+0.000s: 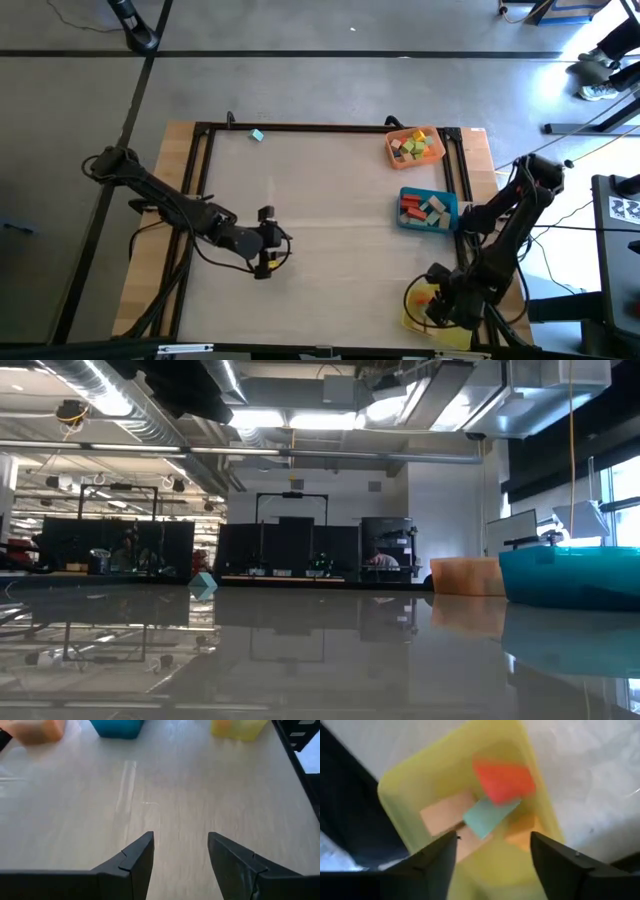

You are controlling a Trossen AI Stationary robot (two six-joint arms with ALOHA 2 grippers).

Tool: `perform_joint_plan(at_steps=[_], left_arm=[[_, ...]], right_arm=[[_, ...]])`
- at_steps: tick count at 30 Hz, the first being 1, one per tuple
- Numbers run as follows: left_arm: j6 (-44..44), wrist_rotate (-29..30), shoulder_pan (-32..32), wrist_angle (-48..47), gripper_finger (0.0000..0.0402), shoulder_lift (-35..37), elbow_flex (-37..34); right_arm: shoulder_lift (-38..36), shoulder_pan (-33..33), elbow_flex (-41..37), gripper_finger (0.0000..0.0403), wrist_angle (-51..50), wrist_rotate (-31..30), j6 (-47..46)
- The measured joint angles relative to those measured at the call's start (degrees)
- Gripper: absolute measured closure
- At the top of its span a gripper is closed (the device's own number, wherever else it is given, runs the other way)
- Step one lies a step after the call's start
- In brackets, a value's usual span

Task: Sort blocks by size
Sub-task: Put the light blue triangular block into the yellow bin

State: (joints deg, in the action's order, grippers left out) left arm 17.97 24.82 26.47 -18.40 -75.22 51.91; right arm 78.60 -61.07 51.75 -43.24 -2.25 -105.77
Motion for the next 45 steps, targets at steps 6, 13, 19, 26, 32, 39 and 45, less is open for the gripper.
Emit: perform_joint_plan(at_steps=[6, 13, 19, 26, 32, 39, 45], left_arm=[[2.5, 1.0, -3.2, -1.7, 0.0229, 0.0, 0.0], [13.4, 7.9, -11.7, -14.4, 0.0229, 0.0, 0.0], [15.7, 8.6, -24.2, -21.9, 0.0229, 0.0, 0.0], [2.9, 5.1, -39.2, -17.4, 0.0219, 0.0, 0.0], [-0.5, 0.4, -54.6, -14.1, 0.0155, -1.7, 0.0], [-1.5, -1.9, -70.8, -2.7, 0.0117, -11.0, 0.0], [-3.4, -5.8, -76.8, 5.9, 0.0122, -20.8, 0.0]], right_arm=[[-2.8, 3.7, 0.0, 0.0092, 3.2, 1.9, 4.2], [-4.6, 12.5, 0.1, 0.0078, 8.2, -7.2, 25.5], [-4.5, 19.3, 0.1, 0.0078, 7.2, -15.0, 40.0], [-4.5, 27.3, 0.1, 0.0078, 7.2, -24.8, 51.4], [-4.5, 33.0, 0.1, 0.0078, 7.2, -31.0, 58.5], [-4.5, 39.1, 0.1, 0.0078, 7.8, -36.6, 64.3], [-4.5, 42.7, 0.1, 0.0078, 9.0, -36.4, 67.6]])
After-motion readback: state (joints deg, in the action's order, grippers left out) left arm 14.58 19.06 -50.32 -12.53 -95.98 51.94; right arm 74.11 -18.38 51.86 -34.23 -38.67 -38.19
